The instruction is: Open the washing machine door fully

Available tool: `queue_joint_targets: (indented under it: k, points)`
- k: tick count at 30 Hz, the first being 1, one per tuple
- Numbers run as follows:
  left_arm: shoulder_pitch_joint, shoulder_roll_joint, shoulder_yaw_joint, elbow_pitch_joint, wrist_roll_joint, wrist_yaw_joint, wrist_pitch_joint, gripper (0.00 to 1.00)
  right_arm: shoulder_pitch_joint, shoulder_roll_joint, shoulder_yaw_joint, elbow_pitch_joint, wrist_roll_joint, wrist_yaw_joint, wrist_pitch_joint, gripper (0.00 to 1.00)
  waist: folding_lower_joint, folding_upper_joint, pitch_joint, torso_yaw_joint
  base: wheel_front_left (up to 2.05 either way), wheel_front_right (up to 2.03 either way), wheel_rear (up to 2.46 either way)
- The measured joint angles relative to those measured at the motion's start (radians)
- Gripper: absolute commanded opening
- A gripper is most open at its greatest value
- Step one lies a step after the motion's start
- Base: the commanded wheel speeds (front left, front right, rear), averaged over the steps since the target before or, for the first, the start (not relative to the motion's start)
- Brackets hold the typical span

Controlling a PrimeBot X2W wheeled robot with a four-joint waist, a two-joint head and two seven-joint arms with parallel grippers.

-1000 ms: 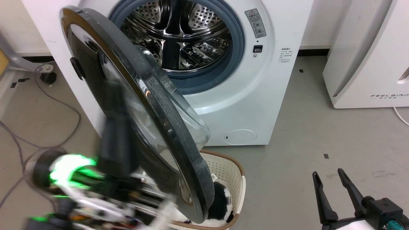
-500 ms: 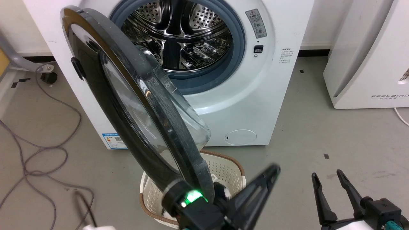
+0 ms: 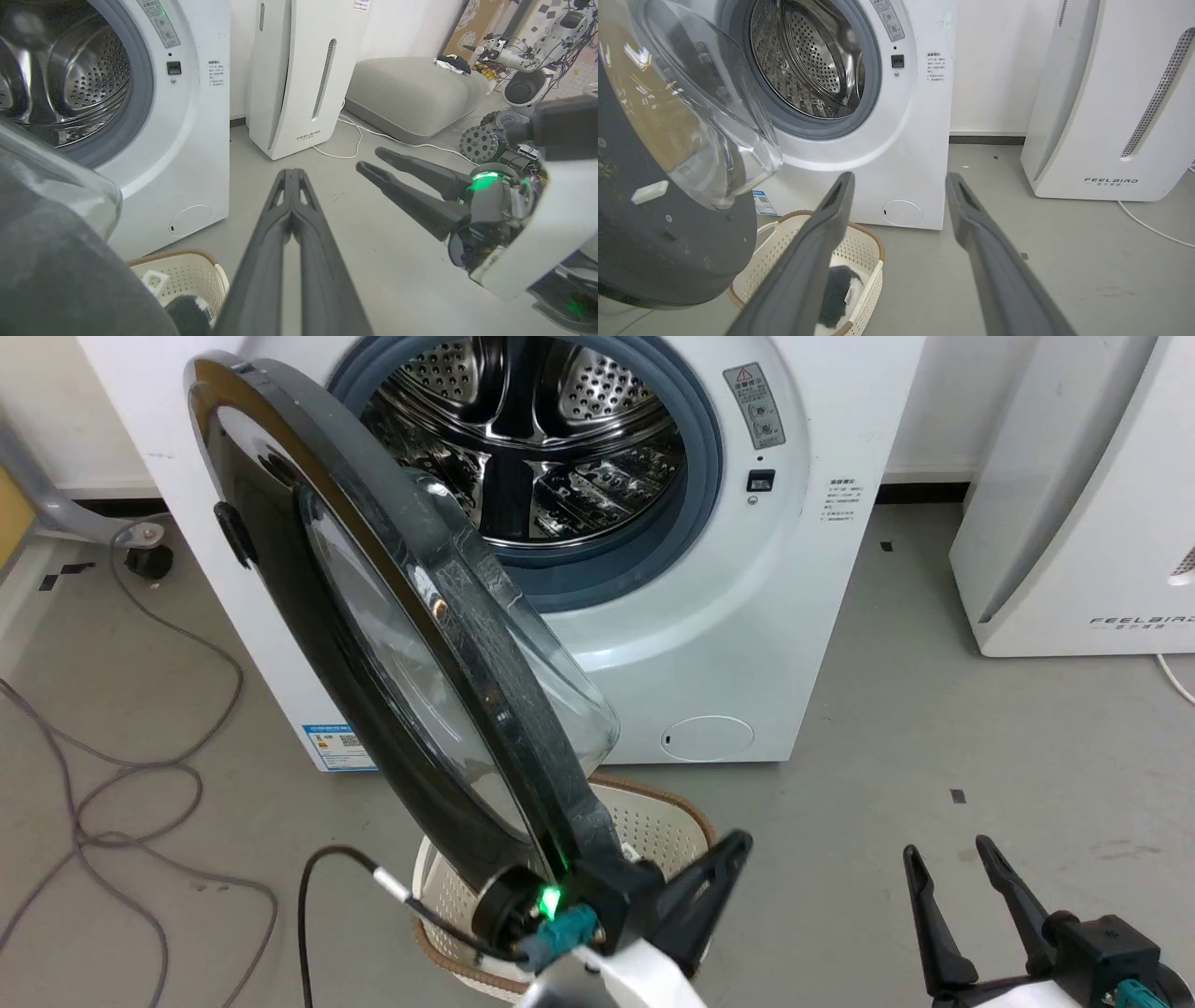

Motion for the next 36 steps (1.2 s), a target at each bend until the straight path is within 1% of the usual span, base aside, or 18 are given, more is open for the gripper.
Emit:
queue_joint_targets:
  k: [2, 9, 12, 16, 22, 26, 33, 36]
  points:
    - [-0.032, -0.006, 0.005, 0.049, -0.010, 0.004, -0.030, 0.00, 0.000, 0.000, 0.001, 0.000, -0.004, 0.000, 0.002, 1.00, 0.0000, 0.0000, 0.000, -0.002, 0.00, 0.00, 0.00]
    - [-0.105, -0.018, 0.012, 0.188, -0.050, 0.056, -0.109, 0.00, 0.000, 0.000, 0.009, 0.001, -0.004, 0.000, 0.008, 1.00, 0.0000, 0.0000, -0.007, -0.012, 0.00, 0.00, 0.00]
    - [-0.115, -0.019, 0.007, 0.222, -0.057, 0.082, -0.119, 0.00, 0.000, 0.000, 0.010, 0.001, -0.004, 0.000, 0.011, 1.00, 0.0000, 0.0000, -0.008, -0.014, 0.00, 0.00, 0.00]
    - [-0.114, -0.023, 0.002, 0.232, -0.063, 0.114, -0.125, 0.00, 0.000, 0.000, 0.007, 0.001, -0.001, 0.000, 0.015, 1.00, 0.0000, 0.0000, -0.007, -0.013, 0.00, 0.00, 0.00]
    - [-0.073, -0.018, 0.013, 0.205, -0.070, 0.153, -0.125, 0.00, 0.001, 0.000, 0.001, 0.001, 0.010, 0.000, 0.015, 1.00, 0.0000, 0.0000, -0.006, 0.001, 0.00, 0.00, 0.00]
    - [-0.032, 0.002, 0.019, 0.165, -0.067, 0.178, -0.129, 0.00, 0.001, 0.000, 0.003, 0.003, 0.010, 0.000, 0.015, 1.00, 0.0000, 0.0000, -0.009, 0.010, 0.00, 0.00, 0.00]
    - [0.071, 0.055, 0.037, 0.040, -0.051, 0.256, -0.120, 0.00, 0.005, 0.000, -0.007, 0.007, 0.011, 0.000, 0.020, 1.00, 0.0000, 0.0000, -0.024, 0.029, 0.00, 0.00, 0.00]
    - [0.110, 0.073, 0.050, -0.016, -0.051, 0.283, -0.114, 0.00, 0.011, 0.000, -0.010, 0.006, 0.011, 0.000, 0.021, 1.00, 0.0000, 0.0000, -0.026, 0.043, 0.00, 0.00, 0.00]
